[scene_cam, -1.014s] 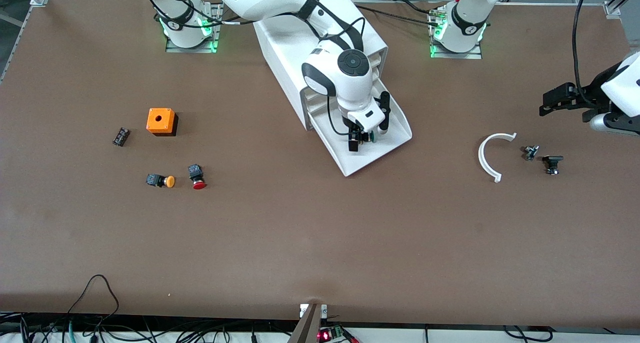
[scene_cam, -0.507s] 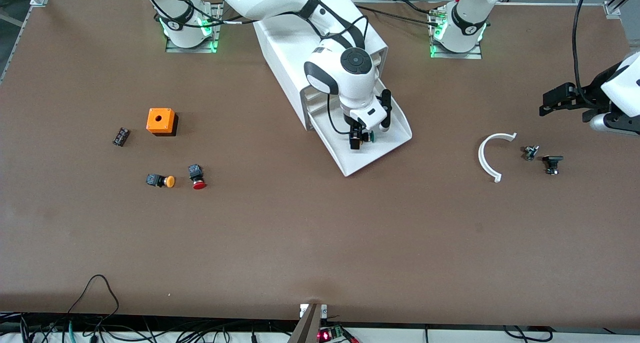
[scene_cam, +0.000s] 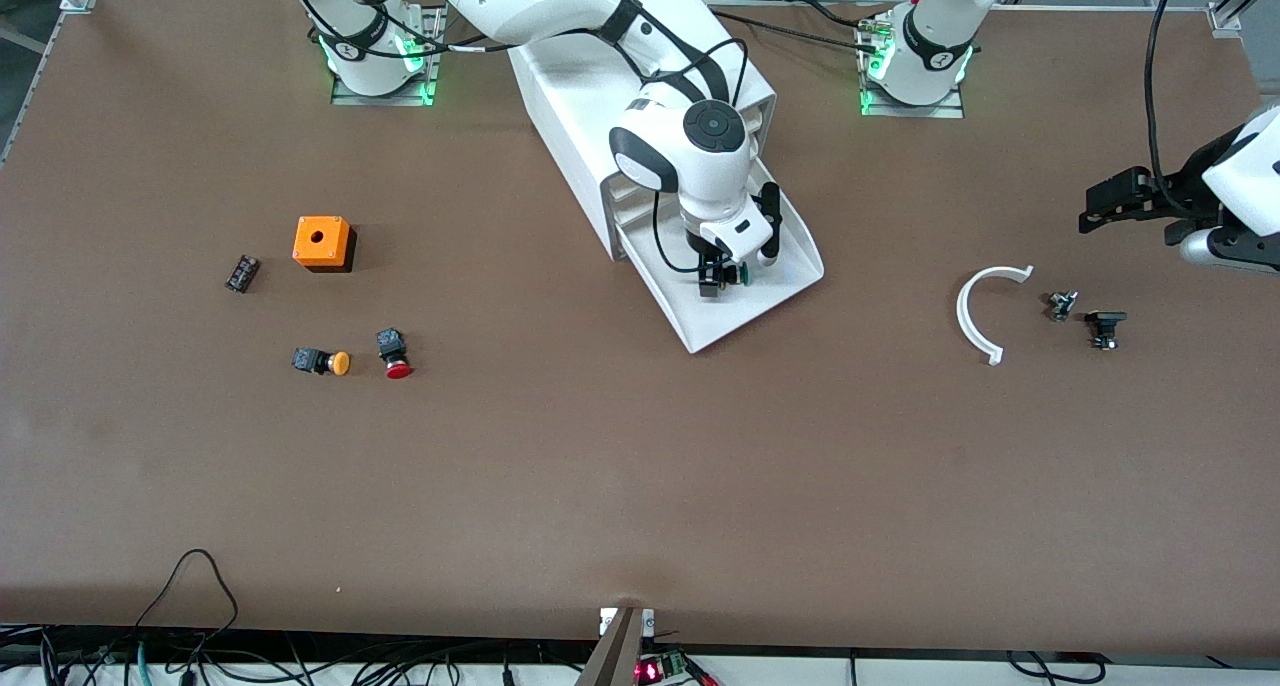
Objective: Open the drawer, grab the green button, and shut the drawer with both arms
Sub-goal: 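Lift the green button out of the drawer with the right gripper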
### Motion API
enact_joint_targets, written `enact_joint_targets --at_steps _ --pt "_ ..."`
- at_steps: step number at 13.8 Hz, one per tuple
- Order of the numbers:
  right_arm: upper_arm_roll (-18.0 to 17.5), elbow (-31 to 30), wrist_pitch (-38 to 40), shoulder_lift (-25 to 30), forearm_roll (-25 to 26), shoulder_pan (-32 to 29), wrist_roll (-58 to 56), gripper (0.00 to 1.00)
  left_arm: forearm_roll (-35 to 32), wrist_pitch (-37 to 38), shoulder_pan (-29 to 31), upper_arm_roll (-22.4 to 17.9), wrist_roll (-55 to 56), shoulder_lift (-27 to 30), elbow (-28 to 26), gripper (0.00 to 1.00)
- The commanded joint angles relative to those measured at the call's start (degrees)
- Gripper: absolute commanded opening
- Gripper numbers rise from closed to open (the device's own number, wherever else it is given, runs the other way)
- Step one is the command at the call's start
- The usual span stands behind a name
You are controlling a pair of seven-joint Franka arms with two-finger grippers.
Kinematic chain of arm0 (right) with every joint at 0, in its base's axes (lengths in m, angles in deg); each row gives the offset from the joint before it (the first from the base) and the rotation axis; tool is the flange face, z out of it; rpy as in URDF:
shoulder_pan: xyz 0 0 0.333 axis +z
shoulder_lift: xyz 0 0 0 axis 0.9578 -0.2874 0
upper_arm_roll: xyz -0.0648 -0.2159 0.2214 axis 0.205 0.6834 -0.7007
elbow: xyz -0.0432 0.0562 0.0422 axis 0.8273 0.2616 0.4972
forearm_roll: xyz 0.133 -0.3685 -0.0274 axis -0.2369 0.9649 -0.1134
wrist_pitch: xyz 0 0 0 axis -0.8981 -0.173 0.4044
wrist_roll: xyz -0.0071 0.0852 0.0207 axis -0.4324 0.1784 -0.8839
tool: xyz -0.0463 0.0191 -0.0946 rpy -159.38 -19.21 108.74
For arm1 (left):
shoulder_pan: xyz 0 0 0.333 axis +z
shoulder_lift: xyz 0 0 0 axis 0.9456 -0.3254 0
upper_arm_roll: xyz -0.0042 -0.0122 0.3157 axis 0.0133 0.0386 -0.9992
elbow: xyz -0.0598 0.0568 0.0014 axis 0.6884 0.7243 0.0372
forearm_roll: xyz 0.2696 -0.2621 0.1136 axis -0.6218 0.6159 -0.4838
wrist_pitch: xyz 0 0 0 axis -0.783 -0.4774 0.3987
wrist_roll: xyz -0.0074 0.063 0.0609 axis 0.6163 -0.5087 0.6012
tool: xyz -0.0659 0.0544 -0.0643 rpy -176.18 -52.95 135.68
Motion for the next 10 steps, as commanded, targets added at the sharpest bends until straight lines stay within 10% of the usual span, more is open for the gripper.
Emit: enact_joint_targets --at_steps 1,10 --pt "-0.1 1.5 -0.1 -1.1 1.6 0.7 0.5 0.44 -1.6 1.2 0.0 -0.2 0.7 -1.3 1.8 1.0" --pt "0.7 1.8 1.4 5.3 3.0 1.4 10.2 0.2 -1.5 0.8 0.1 -0.5 -0.1 -1.4 1.9 1.0"
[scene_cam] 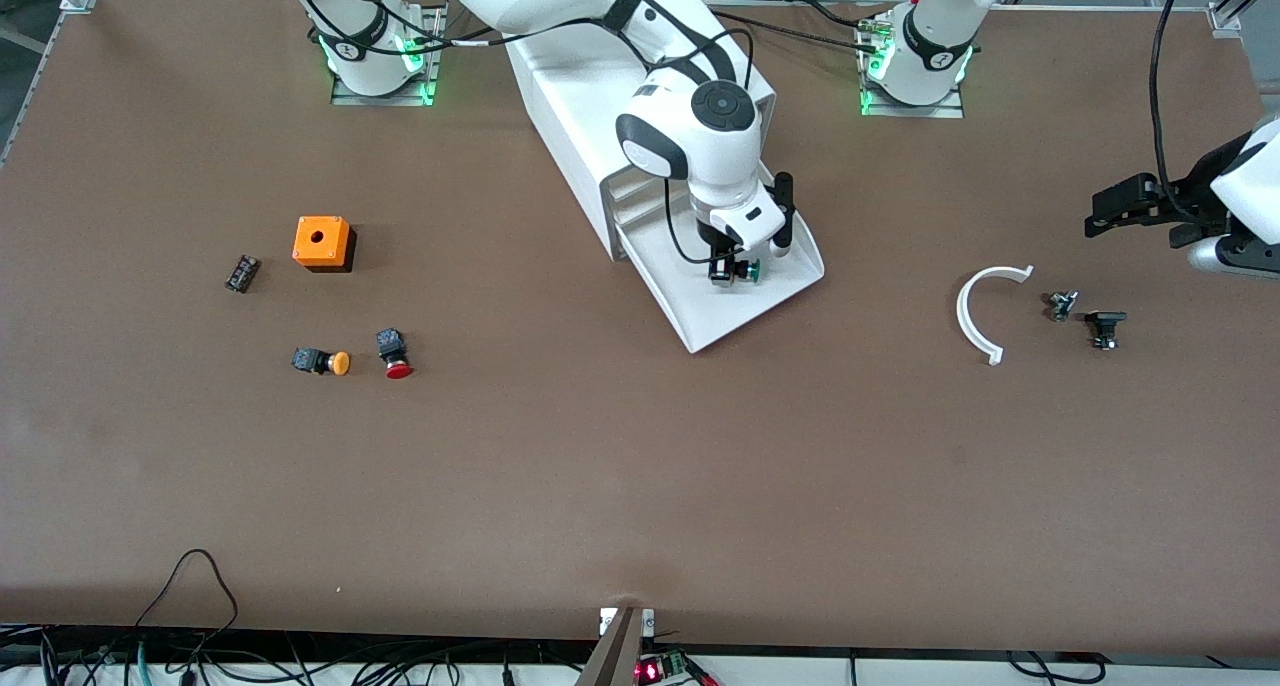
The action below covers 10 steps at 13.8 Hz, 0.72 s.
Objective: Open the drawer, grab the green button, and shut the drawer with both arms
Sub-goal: 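Lift the green button out of the drawer with the right gripper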
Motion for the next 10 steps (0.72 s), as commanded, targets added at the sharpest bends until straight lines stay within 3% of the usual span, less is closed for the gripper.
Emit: enact_joint_targets --at_steps 1,5,8,10 --pt "1.6 -0.5 1.5 5.0 1.3 0.2 6.6 0.2 -1.1 0.7 0.0 0.2 -0.1 -0.9 1.9 1.0" --pt "3.0 -1.9 2.0 11.7 0.0 -4.6 13.9 0.2 -1.5 -0.1 -0.5 0.6 0.0 -2.4 1.1 1.0" --pt "4.7 -7.6 2.1 17.8 -0.5 -9.8 17.2 0.2 -0.9 -0.5 -1.0 0.6 -0.4 -8.9 -0.7 1.0" --pt "4.7 -12.8 2.2 21.1 -4.4 -14.0 19.7 0.2 2.9 -4.2 -1.4 0.5 -0.3 -9.0 -4.4 1.0"
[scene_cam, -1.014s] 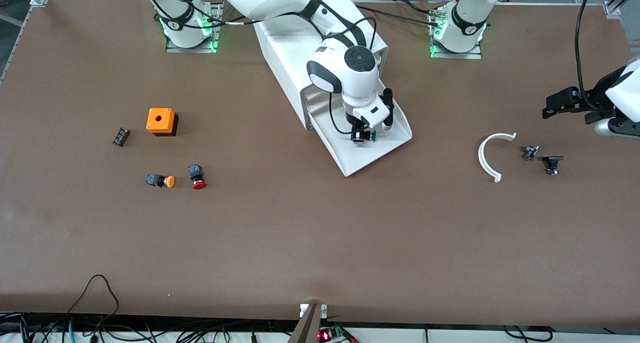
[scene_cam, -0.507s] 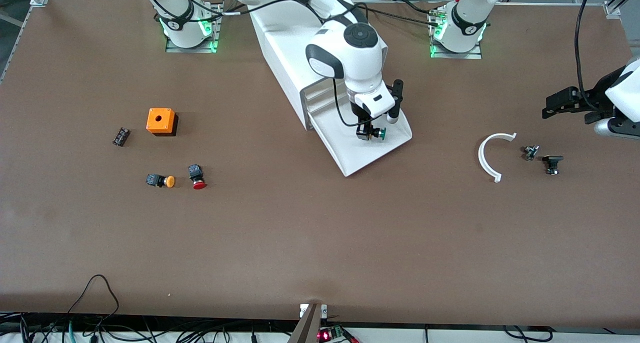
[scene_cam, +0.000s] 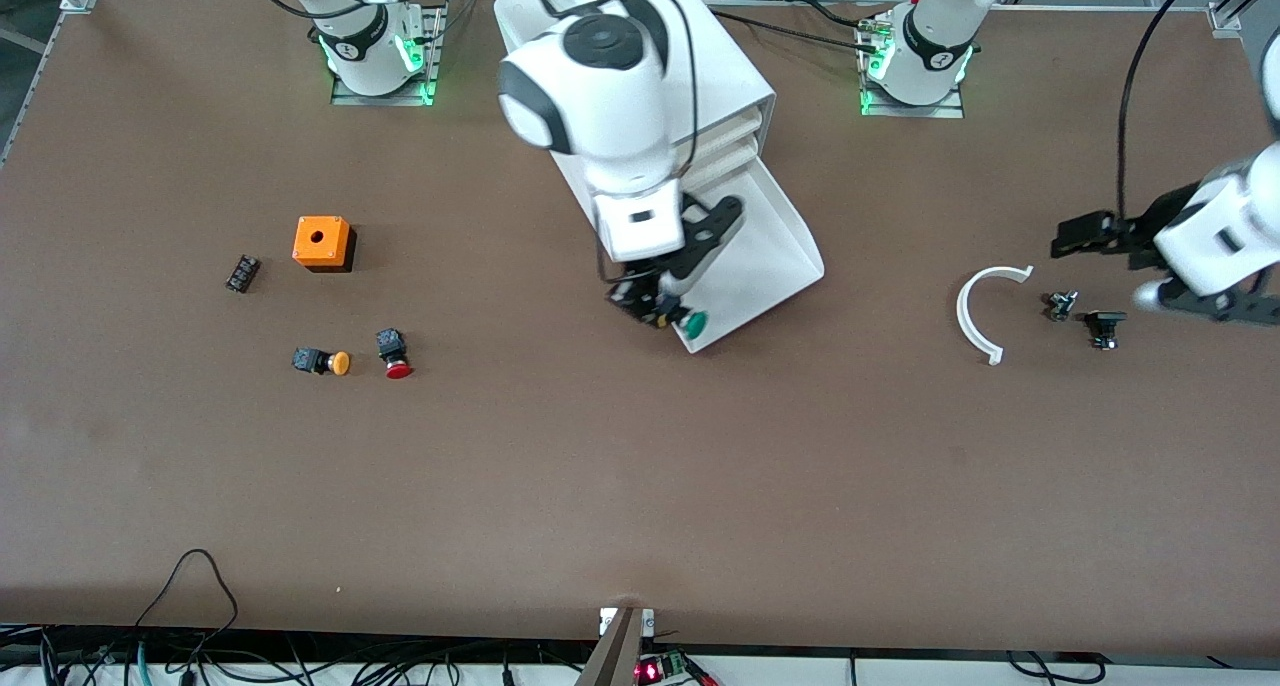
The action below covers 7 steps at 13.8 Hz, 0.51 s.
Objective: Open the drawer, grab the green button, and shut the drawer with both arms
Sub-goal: 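Lower the button by the red button while the left gripper closes the drawer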
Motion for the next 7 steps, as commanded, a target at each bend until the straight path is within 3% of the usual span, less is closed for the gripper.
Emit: enact_joint_targets --at_steps 1,5,7 --pt "-0.5 -10.8 -0.4 6.8 -3.8 -5.3 4.3 0.21 3.0 -6.2 -1.6 0.2 0.8 -2.6 -2.7 1.0" --pt "-0.5 -25.7 0.7 13.5 -3.9 -12.9 10.6 0.21 3.0 -30.0 -8.5 0.3 16.0 -5.7 -14.9 1.0" --pt "-0.5 -29.6 0.8 13.9 -3.9 -14.8 13.8 0.2 3.0 -38.8 -12.6 0.3 25.3 -7.3 -19.2 1.0"
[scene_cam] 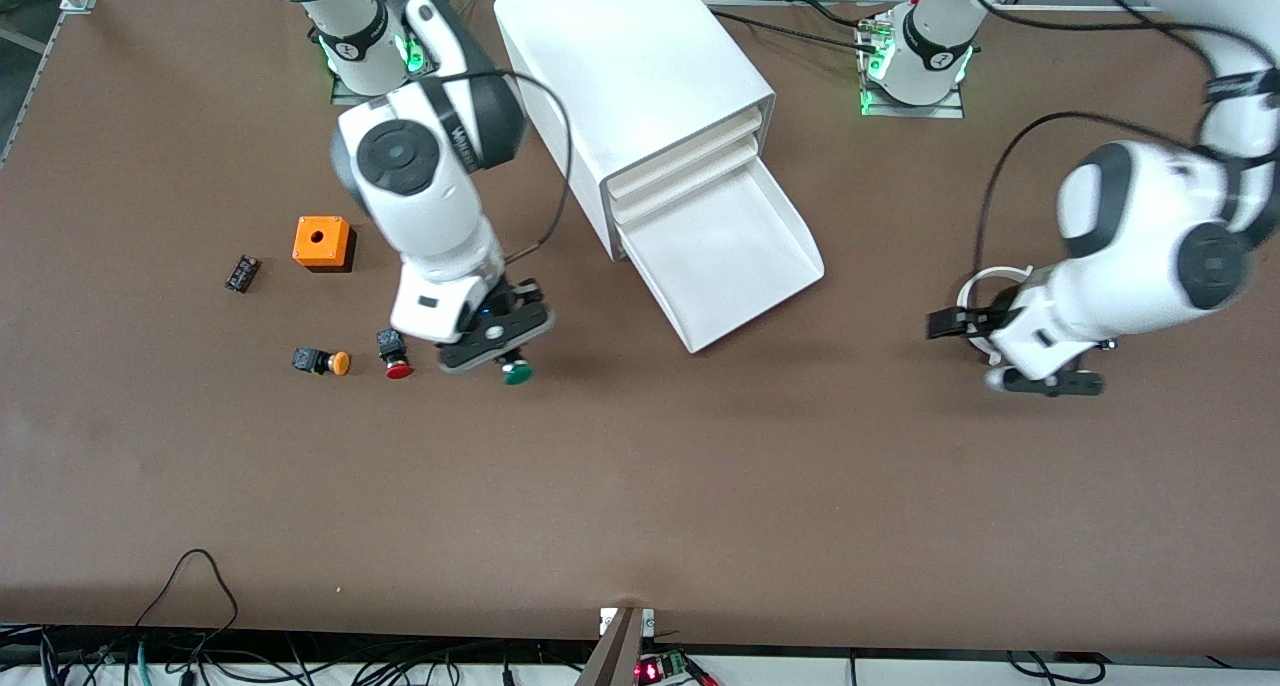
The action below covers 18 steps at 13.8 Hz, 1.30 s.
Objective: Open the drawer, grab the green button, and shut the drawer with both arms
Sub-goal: 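Lower the button by the red button while the left gripper closes the drawer, then open the right gripper while the left gripper pushes the drawer shut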
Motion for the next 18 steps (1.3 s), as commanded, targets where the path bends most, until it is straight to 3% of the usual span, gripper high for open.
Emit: enact_joint_targets --at_steps 1,5,9,12,13,14,15,18 --pt "-0.9 -9.6 -1.0 3.6 -0.4 -2.6 6.7 0.21 -0.1 -10.4 -5.5 -0.3 12.4 -1.1 -5.7 1.0" --pt "-0.9 -18.9 -10.2 1.9 -0.1 -5.6 11.4 0.21 -0.4 -21.7 -12.0 -0.3 23.0 -3.8 -12.0 1.0" --pt "-0.9 -27.7 -21.6 0.3 -0.1 -6.2 11.4 0.21 -0.4 -22.6 -16.5 -0.3 29.6 -3.1 -15.8 1.0" --pt "-0.9 -28.9 -23.3 -1.4 -0.1 -6.2 11.4 0.24 0.2 -22.3 -19.4 0.3 29.9 -2.1 -18.7 1.0" --pt "-0.9 -28.8 -23.0 -1.6 -0.1 -6.2 11.4 0.41 0.2 -22.2 -19.7 1.4 29.2 -1.8 -19.4 1.0" --pt "-0.9 -28.6 -22.7 -1.5 -0.4 -6.3 11.5 0.87 0.2 -21.9 -19.7 2.6 29.0 -0.7 -19.9 1.0" --pt "-0.9 -28.2 -22.6 -1.0 -0.4 -6.3 12.6 1.0 0.2 -21.5 -19.7 3.8 28.9 0.5 -20.5 1.0" --pt "-1.0 -23.5 -16.4 0.6 -0.3 -6.3 15.1 1.0 0.2 -19.5 -19.7 7.3 28.9 1.4 -21.5 1.0"
